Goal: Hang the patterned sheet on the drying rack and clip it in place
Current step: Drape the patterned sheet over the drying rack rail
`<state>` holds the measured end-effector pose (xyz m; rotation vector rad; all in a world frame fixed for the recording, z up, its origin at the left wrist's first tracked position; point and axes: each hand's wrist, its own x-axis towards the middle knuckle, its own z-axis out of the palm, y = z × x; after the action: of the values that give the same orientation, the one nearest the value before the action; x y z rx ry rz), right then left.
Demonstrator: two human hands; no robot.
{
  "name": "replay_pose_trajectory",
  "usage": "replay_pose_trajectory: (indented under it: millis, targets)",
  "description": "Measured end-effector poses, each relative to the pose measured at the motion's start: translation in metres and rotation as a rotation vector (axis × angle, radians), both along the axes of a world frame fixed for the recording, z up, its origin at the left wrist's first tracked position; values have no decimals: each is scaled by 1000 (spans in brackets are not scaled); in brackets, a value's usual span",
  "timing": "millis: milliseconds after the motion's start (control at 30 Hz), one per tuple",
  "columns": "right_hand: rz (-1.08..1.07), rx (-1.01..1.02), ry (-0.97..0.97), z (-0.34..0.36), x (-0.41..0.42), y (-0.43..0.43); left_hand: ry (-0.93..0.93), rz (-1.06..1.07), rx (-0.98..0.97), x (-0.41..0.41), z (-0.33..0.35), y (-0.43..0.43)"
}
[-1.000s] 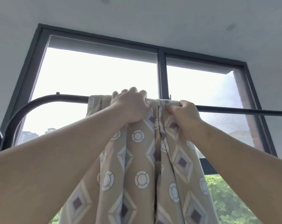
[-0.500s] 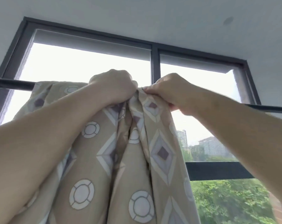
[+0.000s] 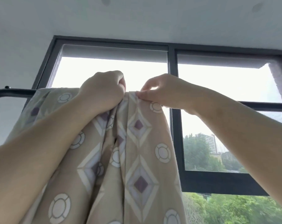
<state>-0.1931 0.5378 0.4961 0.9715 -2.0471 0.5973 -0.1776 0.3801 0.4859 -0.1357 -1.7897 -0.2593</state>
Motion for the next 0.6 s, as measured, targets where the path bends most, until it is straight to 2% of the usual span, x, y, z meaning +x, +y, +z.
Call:
replay_pose_trajectory:
  millis: [133,300,467,600]
  targets:
    - [-95,14,192,5,-2,-5,17,-20,-49,-1,-3,-8]
    - [-197,18,319,2,-7,-8,-8,-50,-84,-6,-9,-14]
    - [-216,-45,213,5,-7,3,48,39,-177,-8,-23,-14]
    - [-184,-124,31,8,-9,16,-11,124,-154,-8,-18,-13]
